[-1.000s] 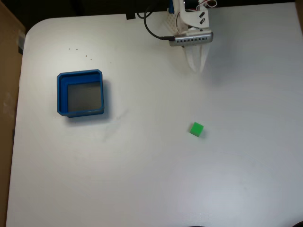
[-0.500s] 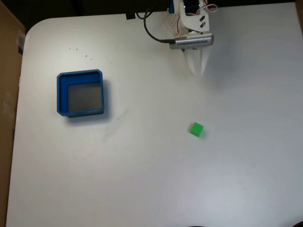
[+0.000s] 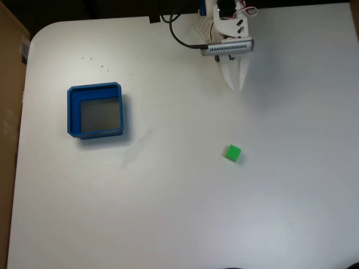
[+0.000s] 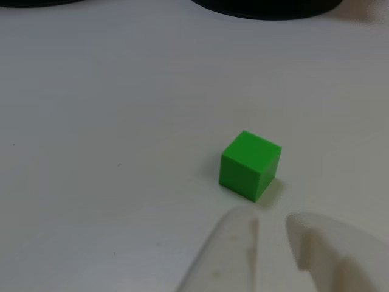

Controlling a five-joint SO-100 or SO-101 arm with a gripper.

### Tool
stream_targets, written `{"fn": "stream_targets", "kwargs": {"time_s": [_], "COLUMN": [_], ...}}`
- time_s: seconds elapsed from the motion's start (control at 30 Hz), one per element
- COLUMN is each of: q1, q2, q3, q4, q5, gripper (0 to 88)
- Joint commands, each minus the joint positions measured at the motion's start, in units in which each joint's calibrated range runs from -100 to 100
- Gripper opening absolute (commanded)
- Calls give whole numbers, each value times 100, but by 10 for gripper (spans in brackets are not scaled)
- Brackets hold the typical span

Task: Pick up green cube and drop it in the blue box

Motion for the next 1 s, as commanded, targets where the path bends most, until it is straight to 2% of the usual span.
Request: {"fn": "stream_targets", "kwargs": {"time_s": [0.0, 0.97], "q1": [-38, 13], "q2": [217, 4287], "q3": [-516, -4012], "q4": [-151, -85], "q5": [20, -24], "gripper": [7, 7]}}
